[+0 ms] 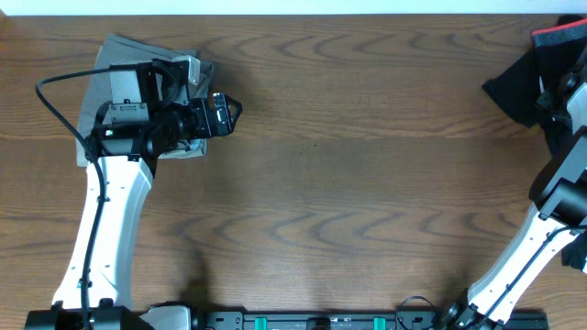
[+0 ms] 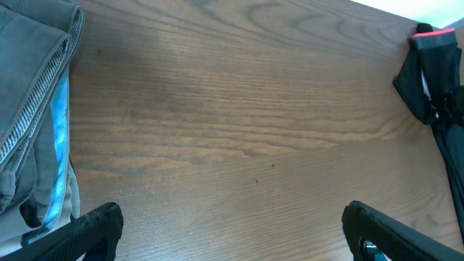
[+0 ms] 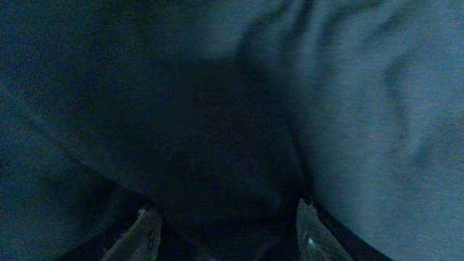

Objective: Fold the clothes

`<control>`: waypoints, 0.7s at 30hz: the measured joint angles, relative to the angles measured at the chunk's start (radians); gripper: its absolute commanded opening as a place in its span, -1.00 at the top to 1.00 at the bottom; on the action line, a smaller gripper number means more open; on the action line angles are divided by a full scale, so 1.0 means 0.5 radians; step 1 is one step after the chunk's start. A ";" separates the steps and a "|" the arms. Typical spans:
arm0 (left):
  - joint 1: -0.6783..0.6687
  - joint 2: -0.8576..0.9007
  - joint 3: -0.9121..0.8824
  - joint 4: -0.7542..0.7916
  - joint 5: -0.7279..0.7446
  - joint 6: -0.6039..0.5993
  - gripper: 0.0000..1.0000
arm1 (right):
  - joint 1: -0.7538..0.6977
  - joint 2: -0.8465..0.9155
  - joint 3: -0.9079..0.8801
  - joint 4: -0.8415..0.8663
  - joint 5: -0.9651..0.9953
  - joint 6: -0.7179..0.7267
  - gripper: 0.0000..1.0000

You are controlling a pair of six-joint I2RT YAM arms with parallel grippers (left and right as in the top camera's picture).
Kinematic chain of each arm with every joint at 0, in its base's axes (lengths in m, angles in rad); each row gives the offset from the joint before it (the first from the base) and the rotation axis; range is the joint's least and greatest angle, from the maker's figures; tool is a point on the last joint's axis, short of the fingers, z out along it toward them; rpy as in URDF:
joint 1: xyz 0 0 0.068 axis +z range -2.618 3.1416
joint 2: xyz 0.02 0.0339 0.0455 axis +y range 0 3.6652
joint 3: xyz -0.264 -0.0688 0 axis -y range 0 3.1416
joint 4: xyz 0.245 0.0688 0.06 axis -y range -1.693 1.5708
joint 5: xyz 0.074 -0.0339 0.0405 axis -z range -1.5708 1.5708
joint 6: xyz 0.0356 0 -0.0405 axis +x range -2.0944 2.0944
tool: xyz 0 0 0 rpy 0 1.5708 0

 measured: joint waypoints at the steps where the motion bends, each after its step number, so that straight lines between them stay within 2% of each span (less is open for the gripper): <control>1: 0.000 0.000 0.000 0.000 0.000 0.000 -0.96 | -0.002 0.000 0.000 -0.002 0.021 -0.001 -0.15; 5: 0.000 0.000 0.000 0.000 0.000 0.000 -0.96 | -0.003 0.000 0.001 -0.031 0.070 -0.014 0.21; 8: 0.000 0.000 0.000 0.000 0.000 0.000 -0.96 | -0.005 0.000 0.001 -0.052 0.097 -0.027 0.88; 9: 0.000 0.000 0.000 0.000 0.000 0.000 -0.96 | -0.005 0.000 0.001 -0.056 0.087 -0.023 0.98; 12: 0.000 0.000 0.000 0.000 0.000 0.000 -0.96 | -0.013 0.000 0.006 -0.068 -0.016 -0.037 0.98; 21: 0.000 0.000 0.000 0.020 0.000 0.000 -0.96 | -0.015 -0.220 0.008 -0.201 -0.826 -0.108 0.98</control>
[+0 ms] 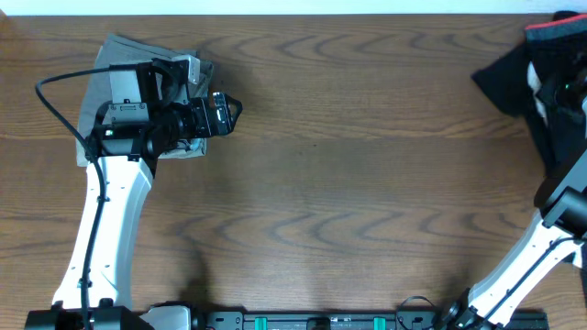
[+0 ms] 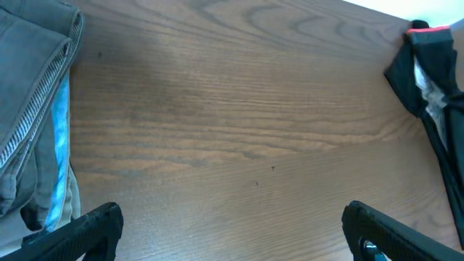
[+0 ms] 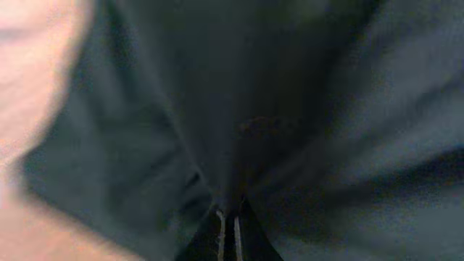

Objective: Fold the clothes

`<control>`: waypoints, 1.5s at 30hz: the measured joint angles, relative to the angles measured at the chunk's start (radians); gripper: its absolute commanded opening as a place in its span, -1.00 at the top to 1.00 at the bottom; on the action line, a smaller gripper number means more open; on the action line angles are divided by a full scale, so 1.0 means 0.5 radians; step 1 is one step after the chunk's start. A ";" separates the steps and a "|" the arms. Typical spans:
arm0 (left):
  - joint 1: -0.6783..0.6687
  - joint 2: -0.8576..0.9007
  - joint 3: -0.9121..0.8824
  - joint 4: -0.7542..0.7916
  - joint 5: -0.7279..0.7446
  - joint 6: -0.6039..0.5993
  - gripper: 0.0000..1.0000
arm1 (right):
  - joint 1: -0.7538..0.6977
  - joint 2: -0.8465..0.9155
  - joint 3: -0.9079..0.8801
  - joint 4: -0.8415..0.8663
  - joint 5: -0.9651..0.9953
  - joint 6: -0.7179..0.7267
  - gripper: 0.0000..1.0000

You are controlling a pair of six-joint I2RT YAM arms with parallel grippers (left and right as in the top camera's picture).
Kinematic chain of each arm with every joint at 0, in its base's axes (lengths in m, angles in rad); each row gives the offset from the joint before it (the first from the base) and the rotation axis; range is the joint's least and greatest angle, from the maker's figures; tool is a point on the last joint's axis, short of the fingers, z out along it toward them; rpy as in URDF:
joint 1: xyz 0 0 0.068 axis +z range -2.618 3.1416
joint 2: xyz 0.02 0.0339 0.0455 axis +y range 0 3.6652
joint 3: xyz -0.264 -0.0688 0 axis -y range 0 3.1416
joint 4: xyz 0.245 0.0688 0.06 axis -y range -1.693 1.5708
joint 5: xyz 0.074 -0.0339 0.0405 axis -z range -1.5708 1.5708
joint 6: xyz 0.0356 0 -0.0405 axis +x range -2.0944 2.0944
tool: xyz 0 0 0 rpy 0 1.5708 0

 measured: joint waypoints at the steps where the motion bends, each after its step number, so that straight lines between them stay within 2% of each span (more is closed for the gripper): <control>1: 0.000 0.000 0.000 0.003 0.000 0.000 -0.96 | 0.027 -0.052 0.000 -0.038 -0.051 -0.008 0.98; 6: 0.000 0.000 0.000 0.024 0.000 0.000 -0.96 | 0.266 -0.182 0.007 -0.237 -0.190 -0.075 0.97; 18: 0.000 0.000 0.000 0.027 0.000 0.000 -0.96 | 1.002 -0.180 0.005 -0.475 -0.237 -0.261 0.97; 23: 0.000 0.000 0.000 0.027 0.000 0.000 -0.96 | 1.270 -0.180 0.005 -0.632 -0.235 -0.467 0.98; 28: 0.000 0.000 0.000 0.027 0.000 0.000 -0.96 | 1.478 -0.180 0.005 -0.618 -0.212 -0.618 0.98; 34: 0.000 0.000 0.000 0.027 0.000 0.000 -0.96 | 1.454 -0.180 0.005 -0.581 -0.237 -0.653 0.98; 35: 0.000 0.000 0.000 0.027 0.000 0.000 -0.96 | 1.431 -0.180 0.005 -0.582 -0.237 -0.660 0.89; 37: 0.000 0.000 0.000 0.027 0.000 0.000 -0.96 | 1.386 -0.180 0.005 -0.594 -0.249 -0.677 0.49; 38: 0.000 0.000 0.000 0.027 0.000 0.000 -0.96 | 1.364 -0.180 0.006 -0.615 -0.261 -0.704 0.35; 40: 0.000 0.000 0.000 0.027 0.000 0.000 -0.96 | 1.318 -0.180 0.006 -0.706 -0.329 -0.819 0.24; 44: 0.000 0.000 0.000 0.027 0.000 0.000 -0.96 | 1.269 -0.180 0.006 -0.848 -0.469 -1.034 0.26; 45: 0.000 0.000 0.000 0.027 0.000 0.000 -0.96 | 1.264 -0.180 0.006 -0.845 -0.501 -1.062 0.38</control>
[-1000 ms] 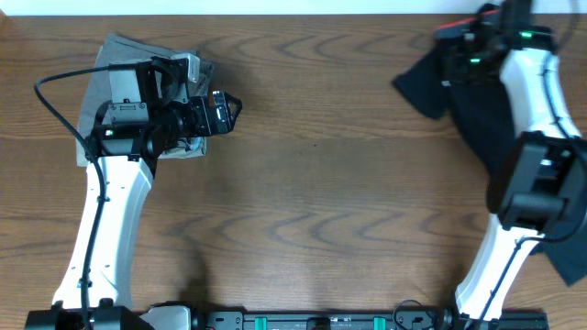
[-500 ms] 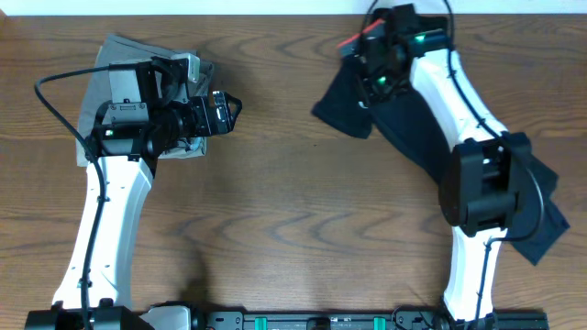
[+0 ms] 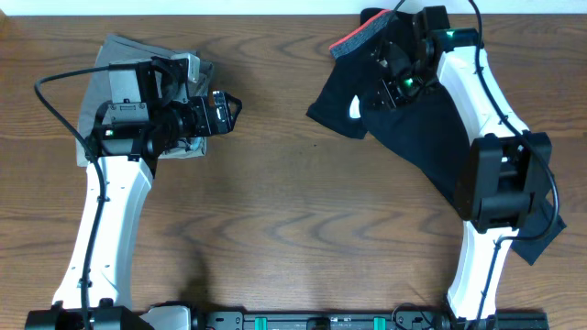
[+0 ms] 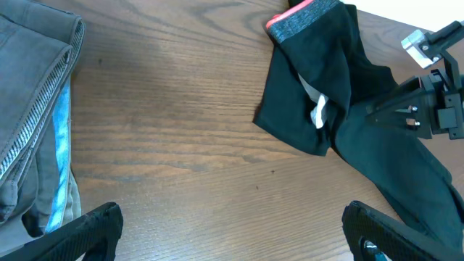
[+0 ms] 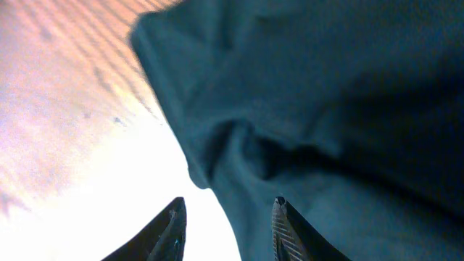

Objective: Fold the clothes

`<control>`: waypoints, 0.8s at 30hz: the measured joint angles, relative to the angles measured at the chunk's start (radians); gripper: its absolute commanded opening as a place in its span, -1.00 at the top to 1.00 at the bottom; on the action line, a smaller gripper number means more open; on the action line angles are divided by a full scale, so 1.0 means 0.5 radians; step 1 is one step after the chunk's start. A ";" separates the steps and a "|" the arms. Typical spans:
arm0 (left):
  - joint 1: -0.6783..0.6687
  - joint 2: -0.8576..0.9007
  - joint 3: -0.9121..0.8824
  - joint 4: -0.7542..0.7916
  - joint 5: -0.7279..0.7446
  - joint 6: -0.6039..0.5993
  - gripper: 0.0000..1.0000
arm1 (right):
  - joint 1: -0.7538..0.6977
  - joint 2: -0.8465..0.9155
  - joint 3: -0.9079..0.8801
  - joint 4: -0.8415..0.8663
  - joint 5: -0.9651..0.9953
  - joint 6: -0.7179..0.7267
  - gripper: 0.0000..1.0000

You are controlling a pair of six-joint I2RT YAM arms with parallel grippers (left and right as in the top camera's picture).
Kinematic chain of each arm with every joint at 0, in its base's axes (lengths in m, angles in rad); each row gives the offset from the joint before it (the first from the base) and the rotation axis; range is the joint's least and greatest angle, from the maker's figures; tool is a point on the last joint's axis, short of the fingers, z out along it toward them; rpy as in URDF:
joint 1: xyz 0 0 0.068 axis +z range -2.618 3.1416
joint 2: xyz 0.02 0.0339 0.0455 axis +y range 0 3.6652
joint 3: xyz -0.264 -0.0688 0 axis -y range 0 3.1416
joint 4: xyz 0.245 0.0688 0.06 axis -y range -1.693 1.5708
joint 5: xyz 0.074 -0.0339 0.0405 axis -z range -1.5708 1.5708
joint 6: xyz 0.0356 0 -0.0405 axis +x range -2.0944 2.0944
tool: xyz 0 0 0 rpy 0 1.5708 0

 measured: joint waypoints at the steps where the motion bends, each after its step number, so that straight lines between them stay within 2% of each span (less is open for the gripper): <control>1: 0.000 0.000 0.000 0.000 0.000 0.000 -0.96 | -0.008 0.000 0.000 0.019 -0.031 -0.025 0.58; 2: 0.000 0.000 0.000 0.000 0.001 0.000 -0.96 | -0.011 0.000 0.000 0.055 -0.049 -0.016 0.85; 3: 0.000 0.000 0.000 0.000 0.001 0.000 -0.96 | -0.018 0.000 0.000 0.110 -0.052 0.017 0.96; 8: 0.000 0.000 0.000 0.001 0.000 0.000 -0.96 | -0.137 0.000 -0.005 0.455 0.134 0.505 0.96; 11: 0.000 0.000 0.000 0.003 0.000 0.000 -0.96 | -0.225 0.000 -0.029 0.681 0.217 0.698 0.94; 17: 0.000 0.000 0.000 0.011 0.001 0.000 -0.96 | -0.273 0.068 -0.146 1.003 0.276 0.916 0.97; 24: 0.000 0.000 0.000 0.031 0.000 0.000 -0.96 | -0.256 0.364 -0.150 1.073 0.236 1.058 0.98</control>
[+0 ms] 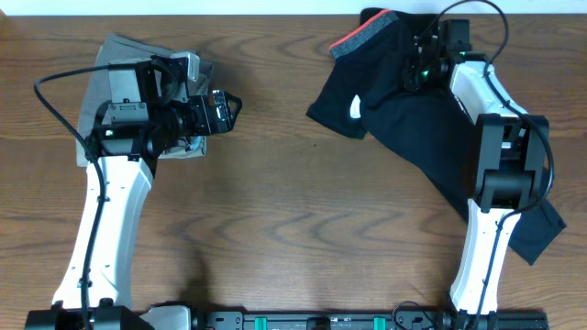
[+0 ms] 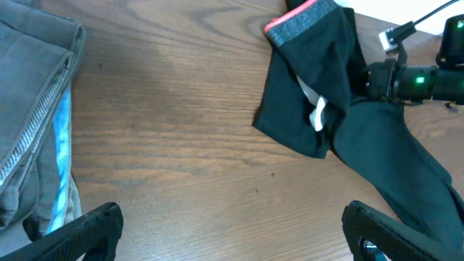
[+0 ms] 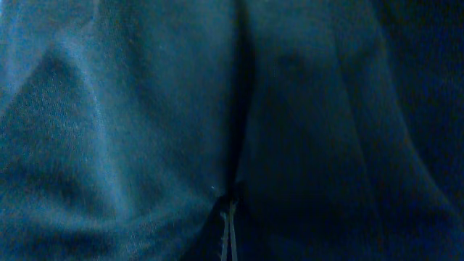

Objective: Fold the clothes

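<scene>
A black garment (image 1: 413,124) with a red-grey waistband (image 1: 362,35) lies crumpled across the back right of the table, one end trailing toward the front right. My right gripper (image 1: 418,71) is down on its upper part, shut on a pinch of the dark fabric (image 3: 145,109); the right wrist view shows its fingertips (image 3: 228,232) pressed together in cloth. My left gripper (image 1: 229,110) hangs open over bare wood beside the folded grey clothes (image 1: 115,55), with nothing between its fingers (image 2: 80,232). From the left wrist view the black garment (image 2: 341,109) is seen far ahead.
The folded grey pile (image 2: 29,109) sits at the back left corner under my left arm. A white label (image 1: 356,108) shows on the black garment's left flap. Brown wooden table (image 1: 275,211) stretches between the arms; its back edge runs just behind the waistband.
My right gripper was open over the black garment's folds; now it sits a little farther right and back, shut on the fabric. The garment lies about where it was. The left arm is unmoved.
The black garment was bunched at the table's far right edge with my right gripper open on it, then shut on it. Later the garment lay spread at the back right of centre with the gripper open. Now the gripper is shut on it again.
</scene>
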`<control>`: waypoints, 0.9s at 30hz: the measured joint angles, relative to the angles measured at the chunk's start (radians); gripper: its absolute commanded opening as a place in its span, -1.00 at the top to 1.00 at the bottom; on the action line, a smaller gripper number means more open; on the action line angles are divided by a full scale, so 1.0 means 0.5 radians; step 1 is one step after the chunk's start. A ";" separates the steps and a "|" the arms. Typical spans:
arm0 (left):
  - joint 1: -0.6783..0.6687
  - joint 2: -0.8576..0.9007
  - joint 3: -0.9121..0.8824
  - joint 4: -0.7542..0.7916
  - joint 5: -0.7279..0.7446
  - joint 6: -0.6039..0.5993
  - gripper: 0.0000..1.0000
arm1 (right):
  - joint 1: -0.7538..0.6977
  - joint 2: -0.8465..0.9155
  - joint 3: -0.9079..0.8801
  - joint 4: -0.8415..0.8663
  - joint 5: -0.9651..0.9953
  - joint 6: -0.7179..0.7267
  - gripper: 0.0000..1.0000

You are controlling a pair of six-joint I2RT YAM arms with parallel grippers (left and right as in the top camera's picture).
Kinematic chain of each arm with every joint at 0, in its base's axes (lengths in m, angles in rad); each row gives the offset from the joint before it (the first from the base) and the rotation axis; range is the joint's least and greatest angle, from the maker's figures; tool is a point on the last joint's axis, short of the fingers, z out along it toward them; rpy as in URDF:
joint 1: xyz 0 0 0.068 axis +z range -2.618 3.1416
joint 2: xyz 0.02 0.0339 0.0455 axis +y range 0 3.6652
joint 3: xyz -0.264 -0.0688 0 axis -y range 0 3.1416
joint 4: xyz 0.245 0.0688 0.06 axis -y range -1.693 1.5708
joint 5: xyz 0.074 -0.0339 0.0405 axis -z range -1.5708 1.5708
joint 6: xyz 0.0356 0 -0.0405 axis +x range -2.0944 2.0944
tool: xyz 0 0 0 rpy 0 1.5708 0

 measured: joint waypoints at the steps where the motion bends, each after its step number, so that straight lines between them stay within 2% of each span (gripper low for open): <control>1: 0.000 0.000 0.000 -0.003 0.001 0.000 -0.96 | -0.001 0.007 0.002 -0.017 0.008 0.034 0.98; 7: 0.000 0.000 0.000 0.000 0.001 0.000 -0.96 | -0.040 0.016 0.089 -0.313 0.148 0.476 0.98; 13: 0.000 0.000 0.000 0.001 0.001 0.000 -0.96 | -0.326 -0.021 0.107 -0.662 0.254 0.807 0.98; 21: 0.000 0.000 0.000 0.001 0.001 0.000 -0.96 | -0.847 -0.053 0.095 -0.753 0.400 0.904 0.98; 27: 0.000 0.000 0.000 0.001 0.001 0.000 -0.96 | -1.130 -0.064 0.066 -0.567 0.423 0.708 0.98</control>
